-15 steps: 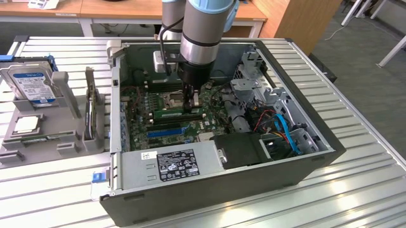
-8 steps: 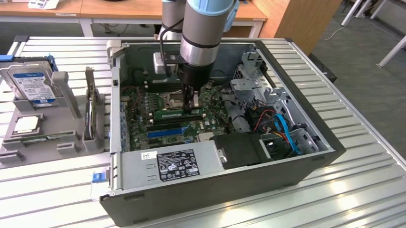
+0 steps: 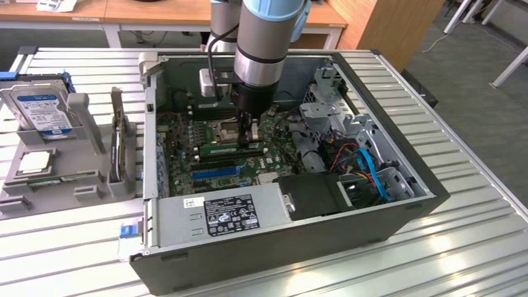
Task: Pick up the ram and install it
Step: 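Insert the ram into the slot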
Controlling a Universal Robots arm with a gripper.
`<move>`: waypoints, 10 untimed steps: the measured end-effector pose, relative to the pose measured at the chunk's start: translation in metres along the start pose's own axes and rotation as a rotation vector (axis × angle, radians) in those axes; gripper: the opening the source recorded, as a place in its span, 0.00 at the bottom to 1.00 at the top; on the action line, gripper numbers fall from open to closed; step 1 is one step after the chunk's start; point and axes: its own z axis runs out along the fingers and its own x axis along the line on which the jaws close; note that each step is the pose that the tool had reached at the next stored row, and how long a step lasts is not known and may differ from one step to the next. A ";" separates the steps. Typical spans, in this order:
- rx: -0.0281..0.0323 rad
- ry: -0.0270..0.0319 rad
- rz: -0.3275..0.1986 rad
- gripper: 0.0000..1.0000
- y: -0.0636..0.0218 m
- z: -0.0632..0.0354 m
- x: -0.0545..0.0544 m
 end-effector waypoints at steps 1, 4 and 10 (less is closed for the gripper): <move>0.0000 0.0000 -0.001 0.12 0.0000 0.0000 0.000; 0.0000 0.0002 -0.004 0.12 0.0000 0.0000 0.000; -0.0003 0.0005 -0.014 0.12 0.0000 0.0000 0.000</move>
